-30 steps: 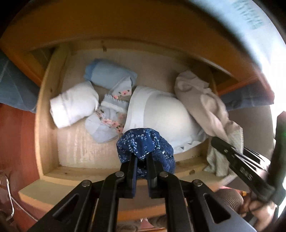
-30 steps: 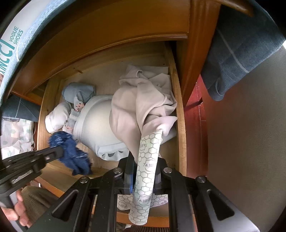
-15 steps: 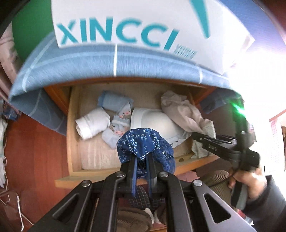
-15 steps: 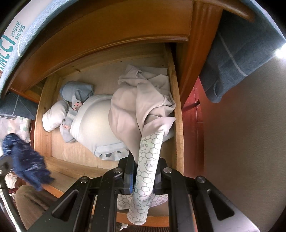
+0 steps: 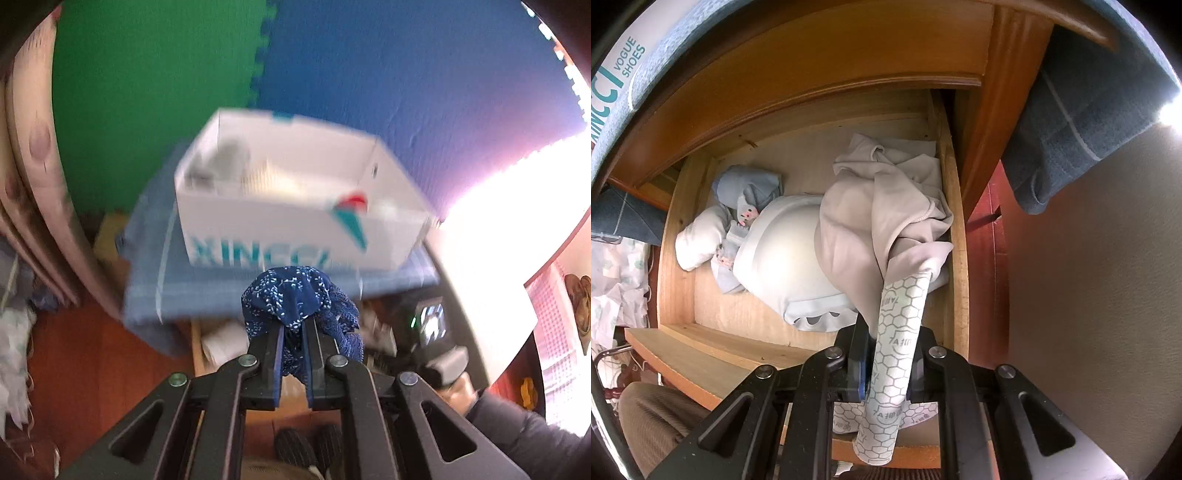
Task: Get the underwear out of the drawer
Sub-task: 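Lift the navy cloth with the left tool and carry it to the white box, then lower the navy cloth into the white box with the left tool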
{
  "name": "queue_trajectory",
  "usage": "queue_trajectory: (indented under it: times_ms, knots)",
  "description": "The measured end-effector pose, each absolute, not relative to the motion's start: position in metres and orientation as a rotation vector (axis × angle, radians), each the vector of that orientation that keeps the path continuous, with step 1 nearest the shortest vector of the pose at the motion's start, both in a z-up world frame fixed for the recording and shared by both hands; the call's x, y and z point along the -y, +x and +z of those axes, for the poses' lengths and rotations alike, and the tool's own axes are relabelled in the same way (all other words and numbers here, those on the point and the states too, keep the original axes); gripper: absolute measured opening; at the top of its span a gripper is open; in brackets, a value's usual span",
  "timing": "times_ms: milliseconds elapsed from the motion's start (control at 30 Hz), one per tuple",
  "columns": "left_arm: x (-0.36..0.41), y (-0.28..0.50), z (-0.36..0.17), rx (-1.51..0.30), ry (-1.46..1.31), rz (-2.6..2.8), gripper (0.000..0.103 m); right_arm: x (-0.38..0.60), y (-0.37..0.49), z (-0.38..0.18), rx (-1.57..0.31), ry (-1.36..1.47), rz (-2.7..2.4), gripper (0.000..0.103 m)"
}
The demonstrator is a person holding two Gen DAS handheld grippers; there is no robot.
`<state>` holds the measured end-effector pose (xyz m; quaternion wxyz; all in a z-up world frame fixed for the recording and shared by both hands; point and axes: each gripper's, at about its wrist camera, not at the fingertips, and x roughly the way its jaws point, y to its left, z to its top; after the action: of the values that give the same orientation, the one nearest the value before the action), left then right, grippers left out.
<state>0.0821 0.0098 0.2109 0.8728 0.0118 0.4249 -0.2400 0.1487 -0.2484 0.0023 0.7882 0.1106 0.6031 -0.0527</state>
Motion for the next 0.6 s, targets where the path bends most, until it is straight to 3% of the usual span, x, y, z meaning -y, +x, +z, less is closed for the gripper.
queue_trajectory:
  times_ms: [300, 600]
  knots:
    - [-0.002, 0.138, 0.295, -0.724, 0.071, -0.448, 0.008, 0.249, 0.149, 0.001, -1.301, 0.240, -0.112, 0.012]
    - [0.022, 0.205, 0.273, -0.770, 0.099, -0.381, 0.008, 0.249, 0.148, 0.001, -1.304, 0.250, -0.109, 0.012]
